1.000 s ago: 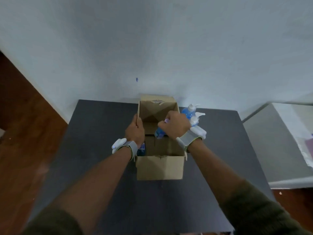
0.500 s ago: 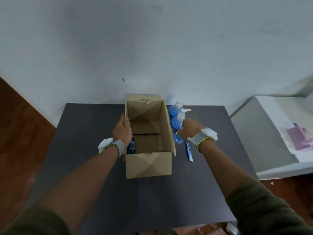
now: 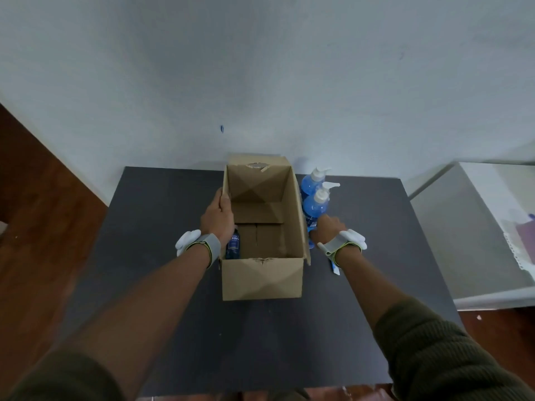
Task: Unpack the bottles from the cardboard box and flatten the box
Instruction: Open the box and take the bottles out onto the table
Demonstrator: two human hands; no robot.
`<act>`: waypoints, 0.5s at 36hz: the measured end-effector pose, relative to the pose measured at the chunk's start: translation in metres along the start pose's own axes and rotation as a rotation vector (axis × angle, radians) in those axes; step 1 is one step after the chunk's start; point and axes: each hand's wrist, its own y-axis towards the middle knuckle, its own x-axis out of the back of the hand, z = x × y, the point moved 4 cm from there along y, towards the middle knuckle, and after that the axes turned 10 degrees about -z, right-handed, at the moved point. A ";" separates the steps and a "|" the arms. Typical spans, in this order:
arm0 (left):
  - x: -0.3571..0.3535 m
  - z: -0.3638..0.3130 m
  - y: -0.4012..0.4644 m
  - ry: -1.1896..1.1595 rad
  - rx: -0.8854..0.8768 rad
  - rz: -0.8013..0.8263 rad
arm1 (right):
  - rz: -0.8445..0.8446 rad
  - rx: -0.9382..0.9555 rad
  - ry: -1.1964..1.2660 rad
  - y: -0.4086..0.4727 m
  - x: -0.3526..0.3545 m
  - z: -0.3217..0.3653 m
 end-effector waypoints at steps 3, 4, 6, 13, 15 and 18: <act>0.001 -0.001 0.000 0.001 0.003 0.002 | 0.026 -0.026 -0.012 0.001 0.002 -0.001; 0.001 0.000 0.000 -0.007 0.003 0.005 | 0.037 -0.025 -0.017 0.003 0.001 -0.002; 0.001 -0.001 -0.002 -0.019 0.000 0.017 | 0.070 -0.024 -0.035 0.006 0.002 -0.003; 0.002 0.000 -0.001 -0.013 0.009 0.023 | -0.010 0.003 -0.019 0.006 0.054 0.012; 0.002 0.000 -0.001 -0.024 0.026 0.042 | -0.083 0.031 0.022 0.006 0.077 0.032; 0.002 0.000 -0.001 -0.050 0.047 0.053 | -0.029 0.089 0.103 0.008 0.090 0.070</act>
